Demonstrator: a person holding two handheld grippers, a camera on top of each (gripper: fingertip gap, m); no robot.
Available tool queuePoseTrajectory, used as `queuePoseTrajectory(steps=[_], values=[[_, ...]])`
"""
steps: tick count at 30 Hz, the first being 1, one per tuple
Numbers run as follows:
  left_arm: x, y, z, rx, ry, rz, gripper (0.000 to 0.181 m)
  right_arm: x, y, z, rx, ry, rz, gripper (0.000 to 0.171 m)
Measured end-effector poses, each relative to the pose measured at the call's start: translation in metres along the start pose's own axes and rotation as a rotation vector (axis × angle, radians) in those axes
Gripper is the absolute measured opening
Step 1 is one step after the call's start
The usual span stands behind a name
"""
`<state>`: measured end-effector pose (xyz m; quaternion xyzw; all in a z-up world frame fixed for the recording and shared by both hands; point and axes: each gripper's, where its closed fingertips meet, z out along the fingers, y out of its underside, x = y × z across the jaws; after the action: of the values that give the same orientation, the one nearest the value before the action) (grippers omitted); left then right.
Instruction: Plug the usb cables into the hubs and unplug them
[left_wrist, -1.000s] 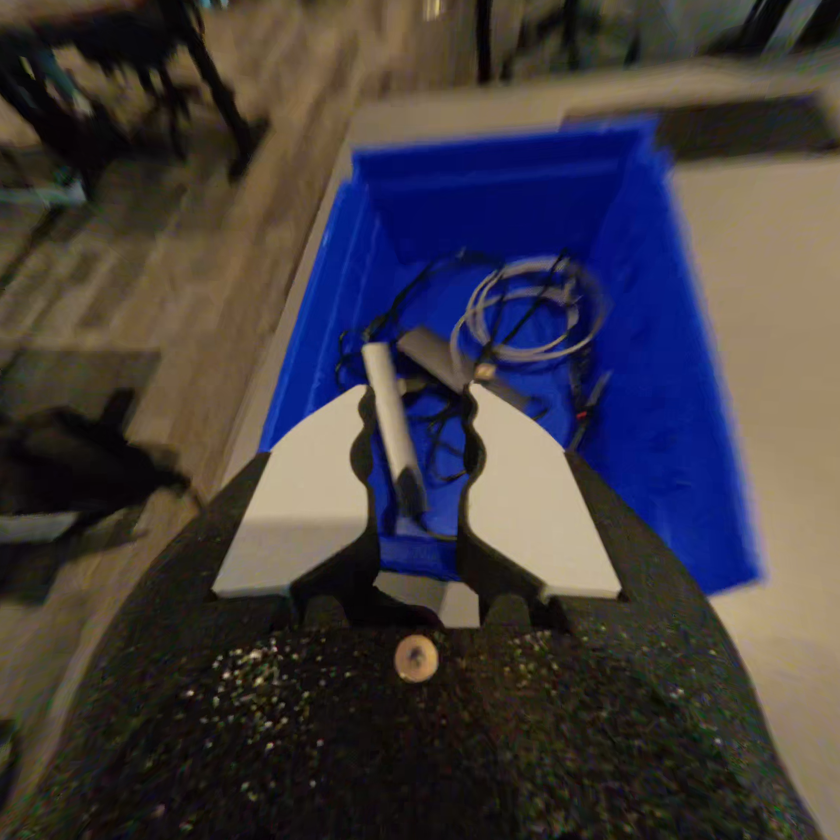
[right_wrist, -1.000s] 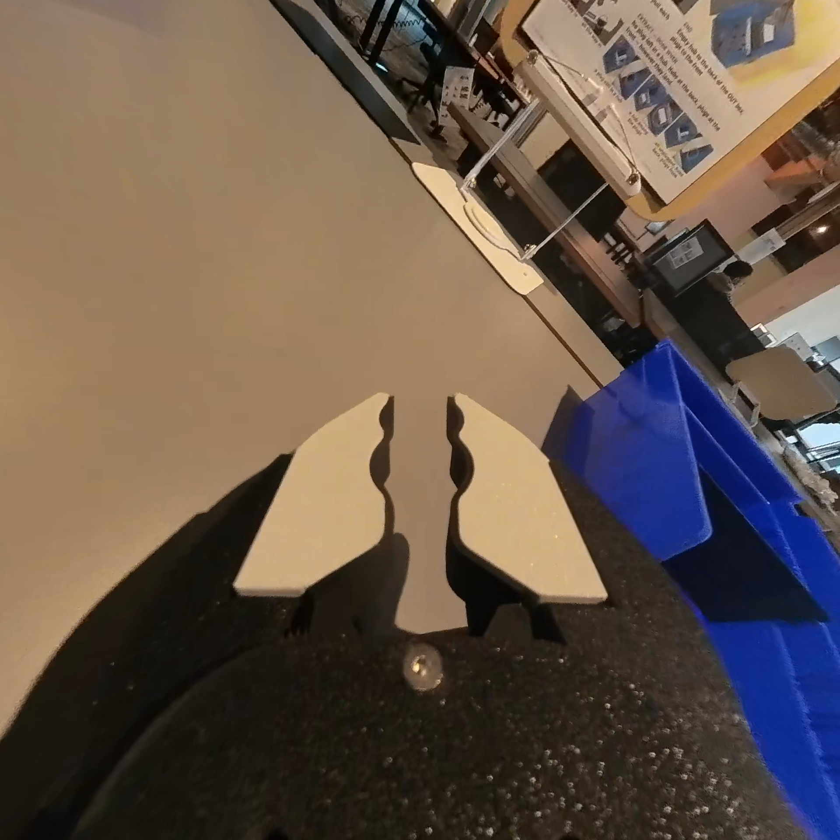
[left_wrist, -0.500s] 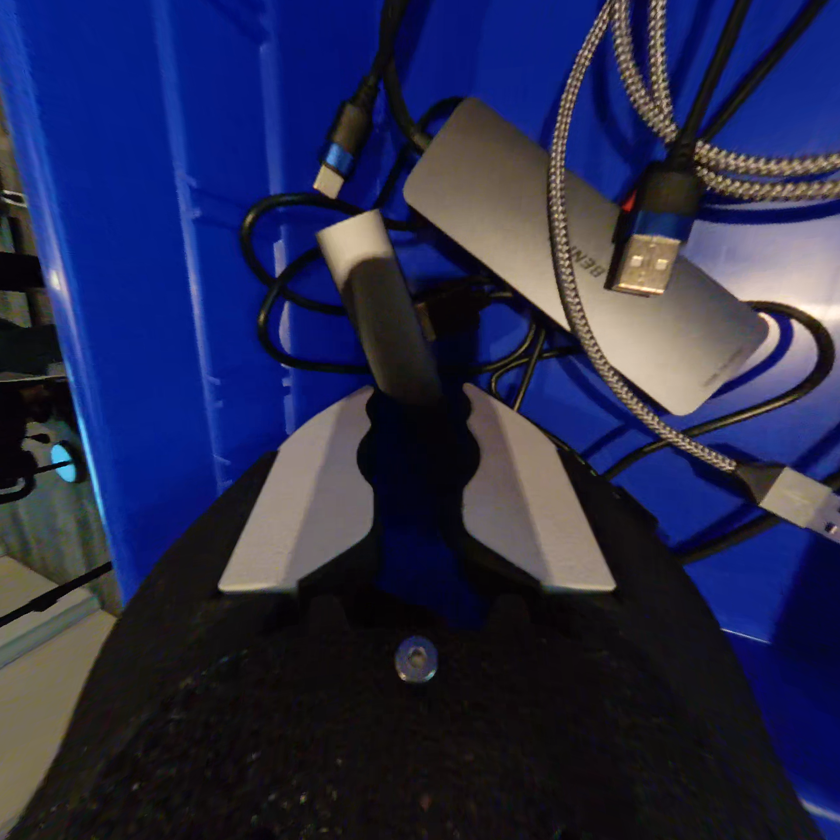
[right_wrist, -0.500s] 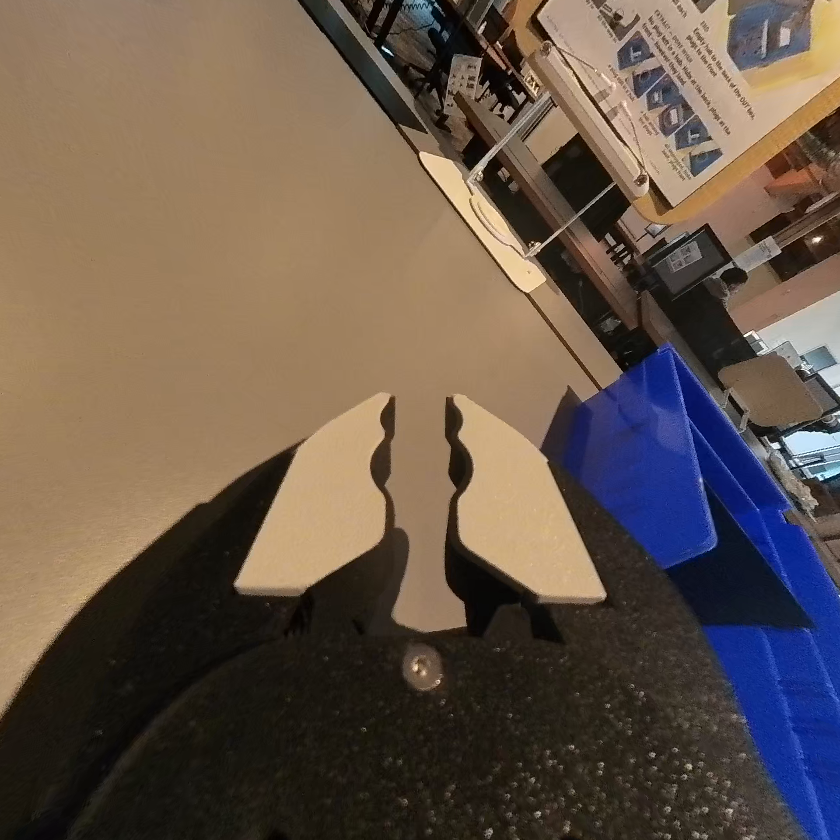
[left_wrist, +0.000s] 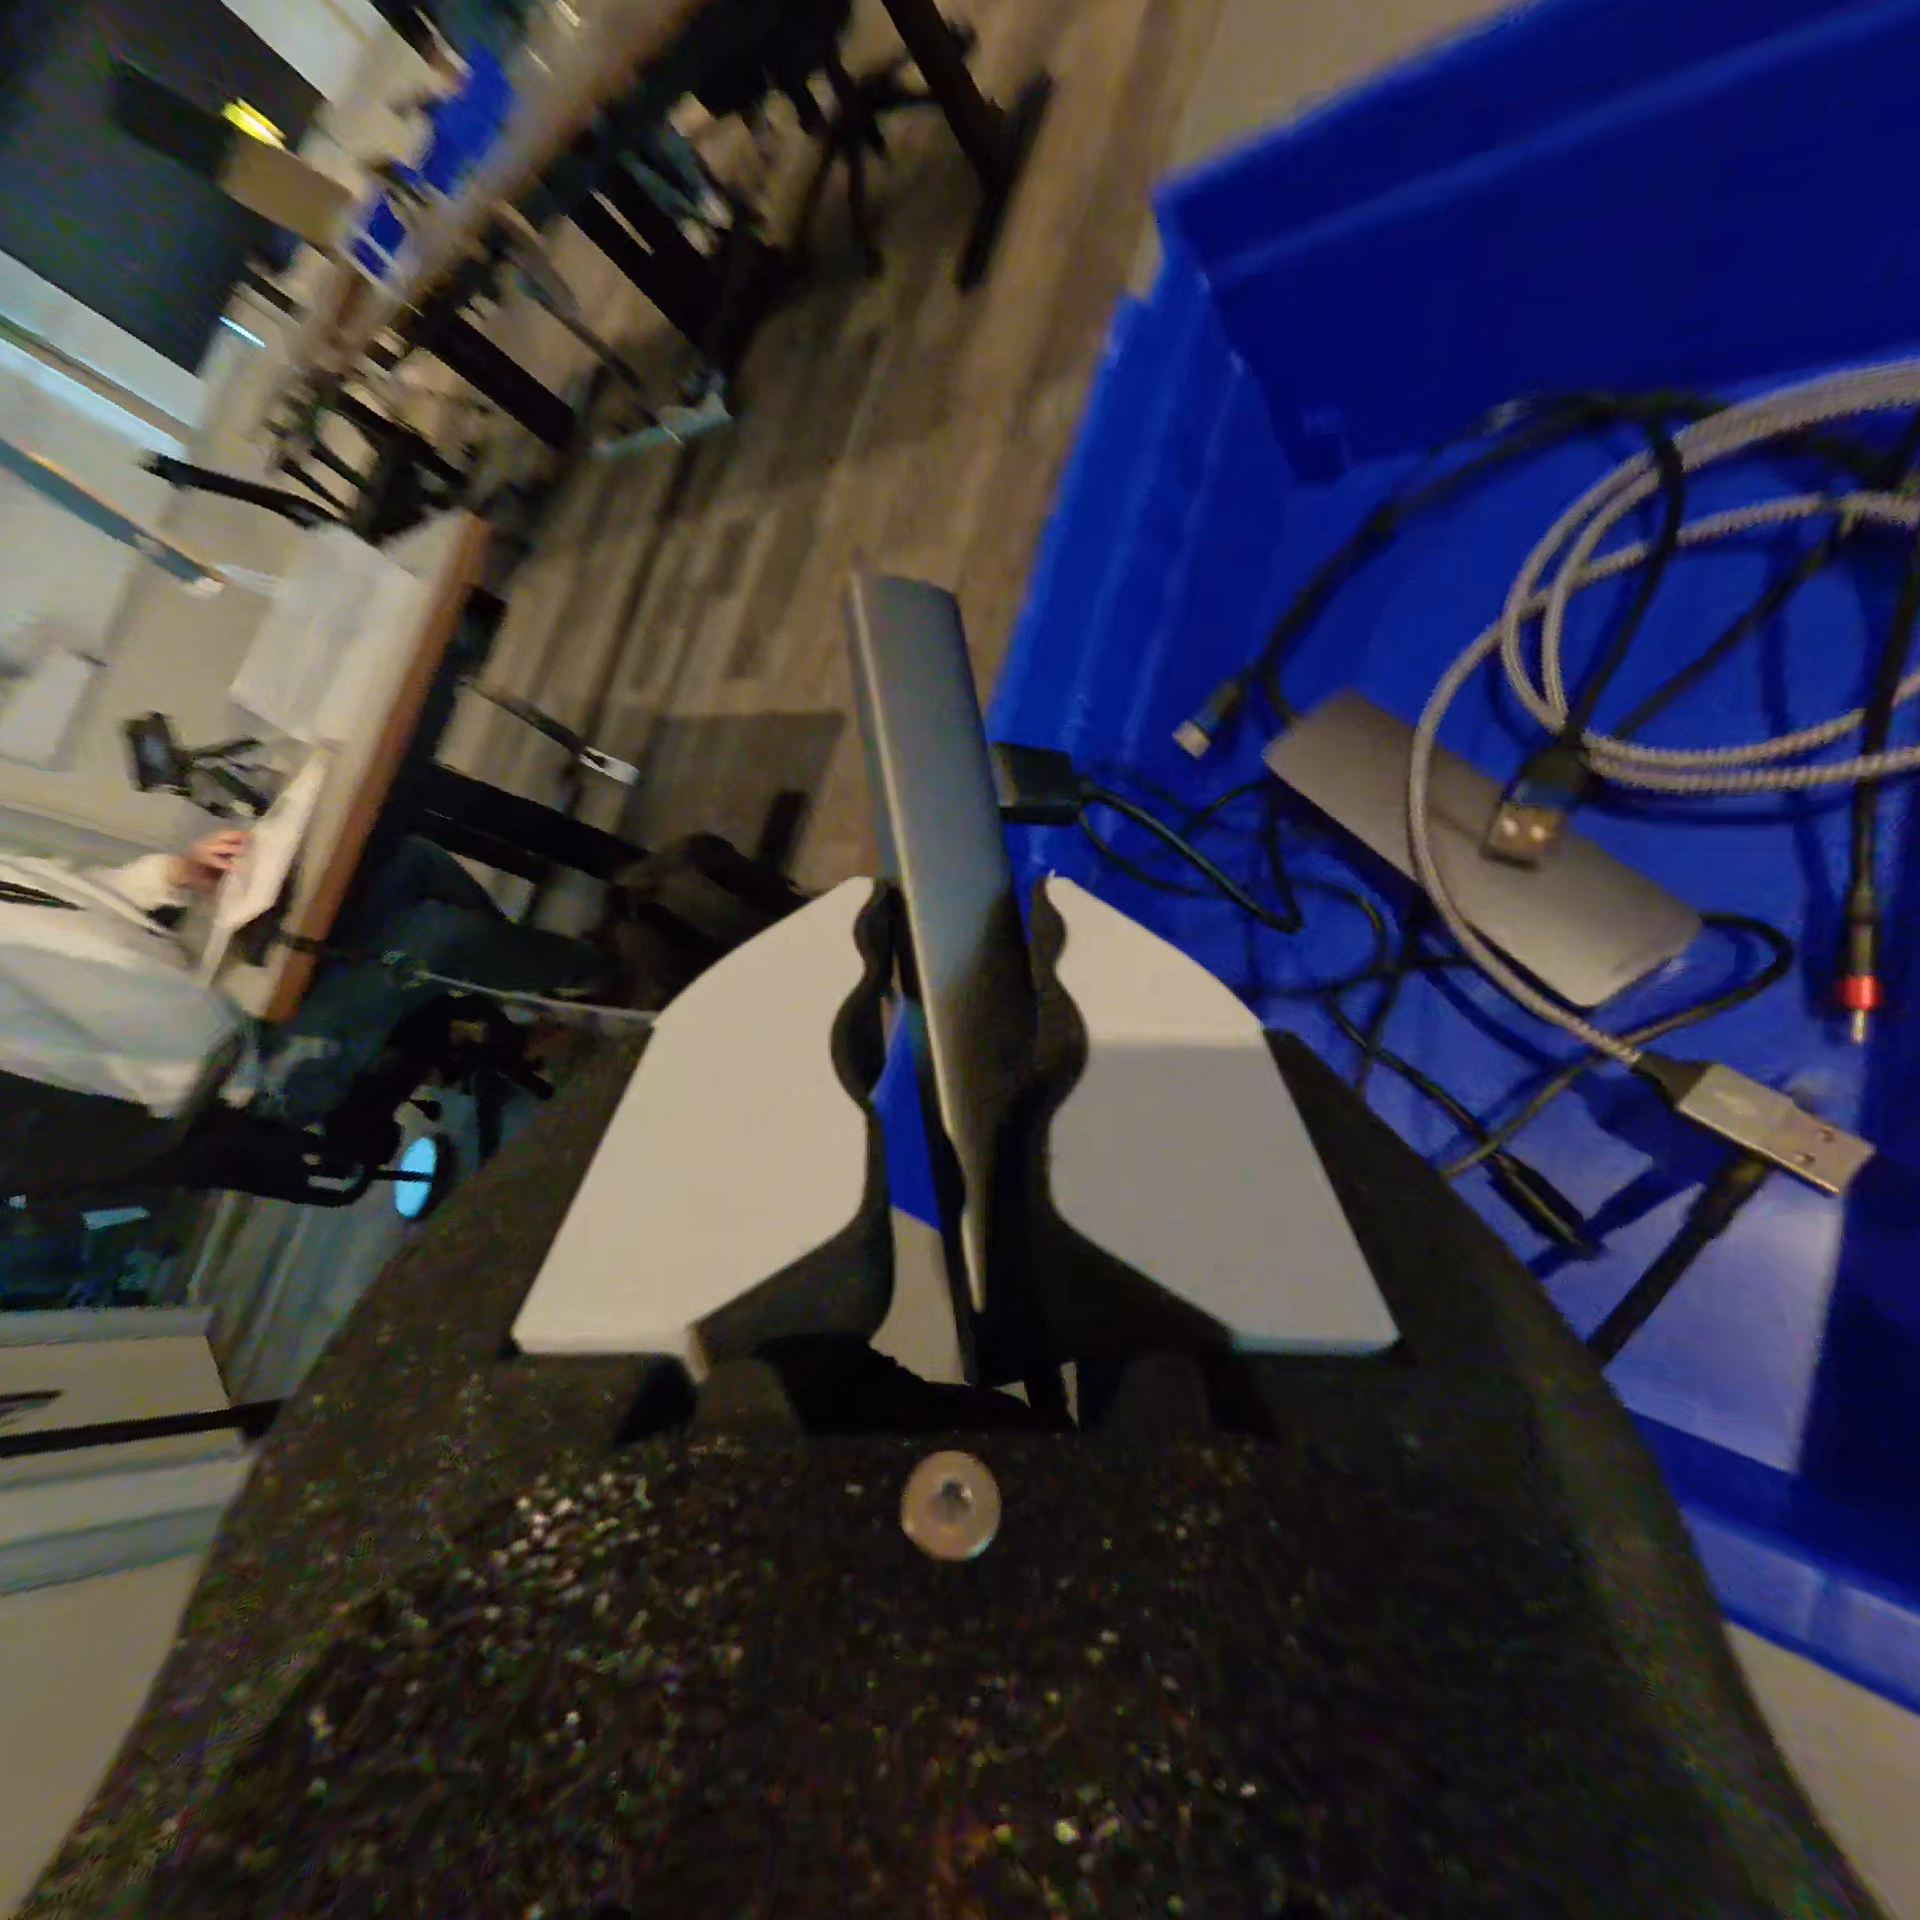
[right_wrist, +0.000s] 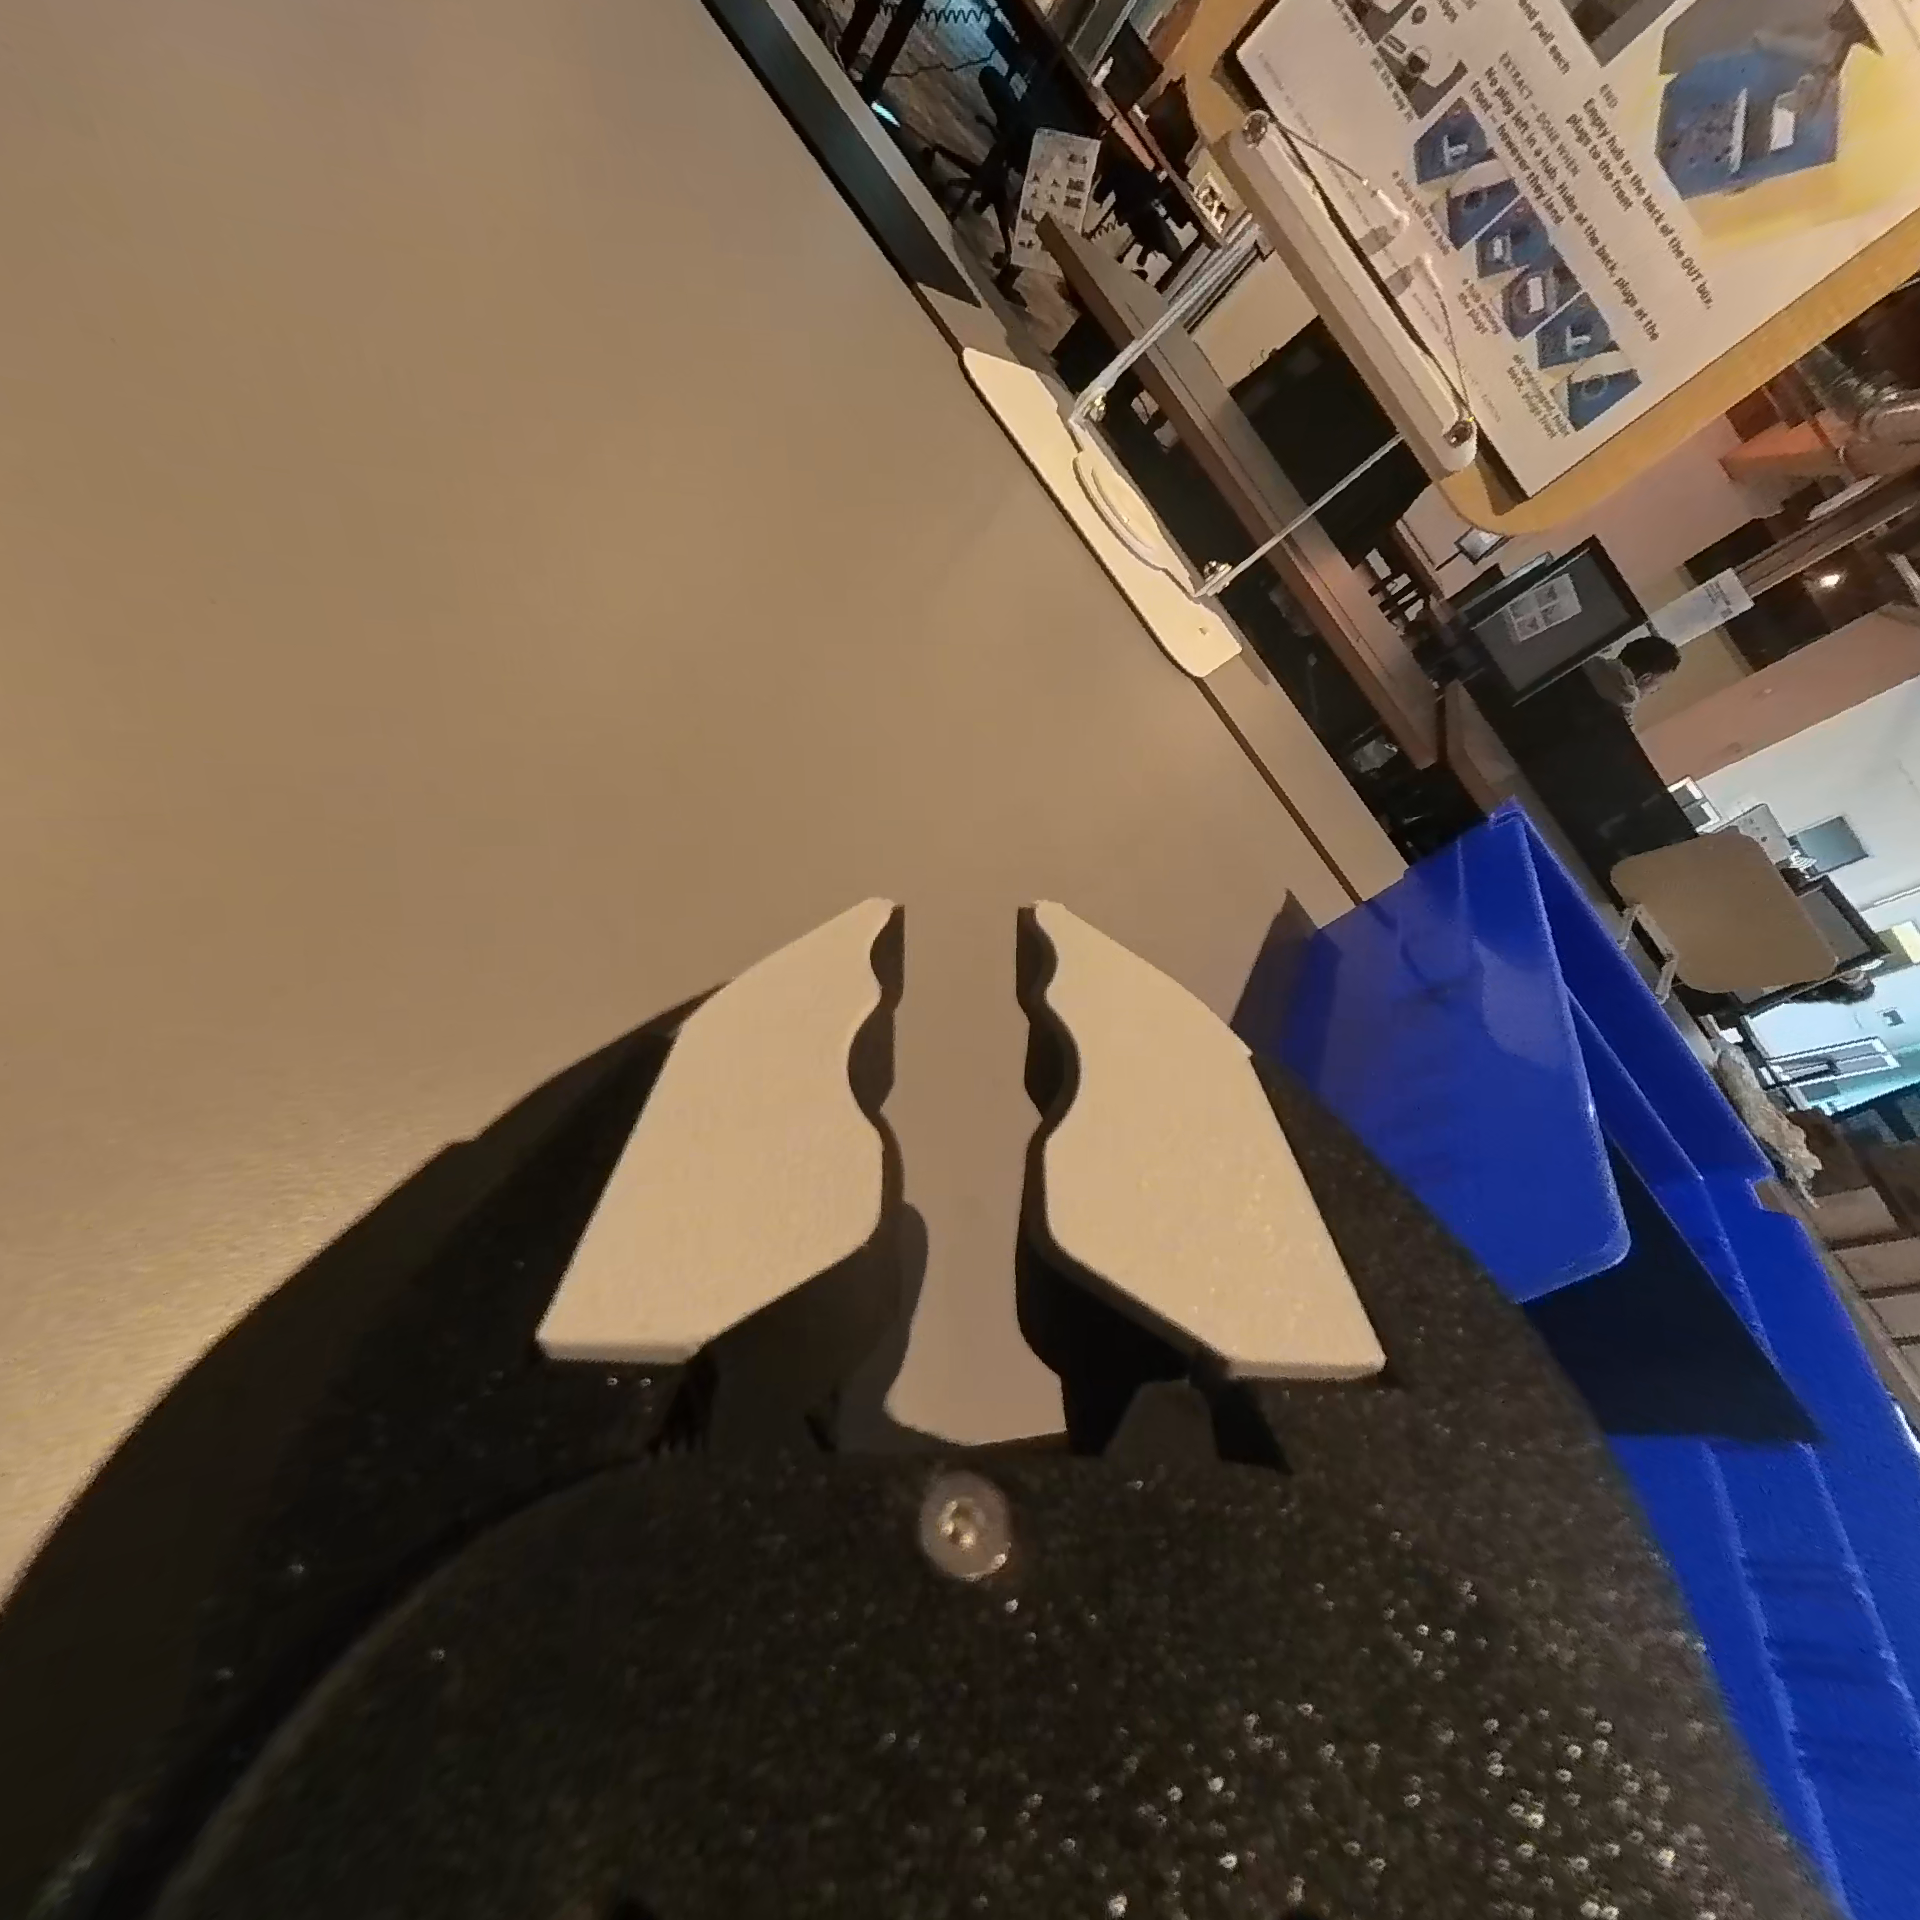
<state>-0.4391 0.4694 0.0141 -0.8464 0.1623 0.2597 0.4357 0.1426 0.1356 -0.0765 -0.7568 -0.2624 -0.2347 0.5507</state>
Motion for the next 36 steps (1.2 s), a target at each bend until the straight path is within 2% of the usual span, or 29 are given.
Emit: queuePoseTrajectory(steps=[7, 14, 22, 31, 36], values=[[-0.049, -0.051, -0.070, 0.199, -0.134, 0.003, 0.025, -0.001, -0.001, -0.001, 0.007, -0.001, -0.005, 0.020], [-0.099, -0.114, -0.184, 0.588, -0.342, -0.066, 0.024, -0.002, -0.001, -0.001, 0.009, -0.001, -0.017, 0.020], [-0.114, -0.171, -0.303, 0.952, -0.421, -0.062, 0.024, -0.001, -0.001, -0.001, 0.009, -0.001, -0.017, 0.020], [-0.136, -0.245, -0.387, 1.091, -0.470, 0.012, 0.024, -0.002, -0.001, -0.001, 0.011, 0.000, -0.023, 0.019], [-0.127, -0.265, -0.429, 1.165, -0.414, 0.050, 0.024, -0.002, -0.001, -0.001, 0.010, -0.001, -0.024, 0.020]])
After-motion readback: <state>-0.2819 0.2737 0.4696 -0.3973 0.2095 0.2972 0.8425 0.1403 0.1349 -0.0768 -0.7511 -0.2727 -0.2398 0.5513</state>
